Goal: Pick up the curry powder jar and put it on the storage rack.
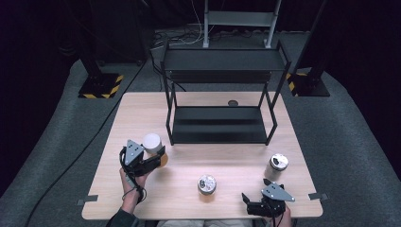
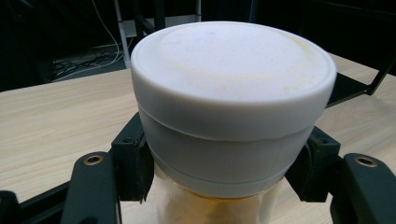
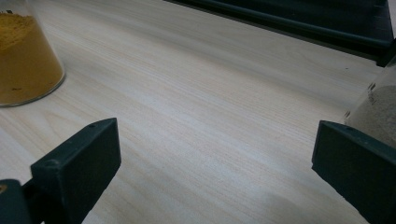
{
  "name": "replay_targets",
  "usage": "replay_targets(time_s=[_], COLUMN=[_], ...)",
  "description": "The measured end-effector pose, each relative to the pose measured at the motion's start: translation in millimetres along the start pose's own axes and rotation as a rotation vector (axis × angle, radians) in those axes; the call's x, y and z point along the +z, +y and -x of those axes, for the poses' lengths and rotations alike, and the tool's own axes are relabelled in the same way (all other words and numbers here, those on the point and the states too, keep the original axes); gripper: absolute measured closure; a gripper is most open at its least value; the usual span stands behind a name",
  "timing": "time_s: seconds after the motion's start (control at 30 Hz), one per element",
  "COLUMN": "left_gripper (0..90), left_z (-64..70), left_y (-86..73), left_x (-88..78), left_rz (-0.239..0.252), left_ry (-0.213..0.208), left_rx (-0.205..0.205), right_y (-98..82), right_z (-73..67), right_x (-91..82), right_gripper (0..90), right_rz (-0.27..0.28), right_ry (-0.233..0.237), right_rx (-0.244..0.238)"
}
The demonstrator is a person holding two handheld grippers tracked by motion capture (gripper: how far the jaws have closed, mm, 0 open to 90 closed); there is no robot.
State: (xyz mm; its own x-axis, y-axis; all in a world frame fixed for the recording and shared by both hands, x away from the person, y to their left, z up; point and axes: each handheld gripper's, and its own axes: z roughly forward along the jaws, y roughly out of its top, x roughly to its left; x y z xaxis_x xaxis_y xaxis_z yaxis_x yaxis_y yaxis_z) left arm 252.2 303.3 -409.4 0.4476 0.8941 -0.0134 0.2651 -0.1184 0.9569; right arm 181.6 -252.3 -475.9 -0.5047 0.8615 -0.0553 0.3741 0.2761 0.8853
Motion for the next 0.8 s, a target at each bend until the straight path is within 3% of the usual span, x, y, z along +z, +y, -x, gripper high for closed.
replay_targets(time_s=[0.8], left_gripper=[34.7], left_z=[7.3], left_y=[8.9], left_x=[13.9], left_rz=[0.001], left_ry=[-0.037], left_rx=[0.028], right_y=[-0.2], right_z=[0.1], right_x=[-0.1], right_gripper=[0.3], right_rz=[0.000], right_ry=[0.001], right_rx=[-0.002])
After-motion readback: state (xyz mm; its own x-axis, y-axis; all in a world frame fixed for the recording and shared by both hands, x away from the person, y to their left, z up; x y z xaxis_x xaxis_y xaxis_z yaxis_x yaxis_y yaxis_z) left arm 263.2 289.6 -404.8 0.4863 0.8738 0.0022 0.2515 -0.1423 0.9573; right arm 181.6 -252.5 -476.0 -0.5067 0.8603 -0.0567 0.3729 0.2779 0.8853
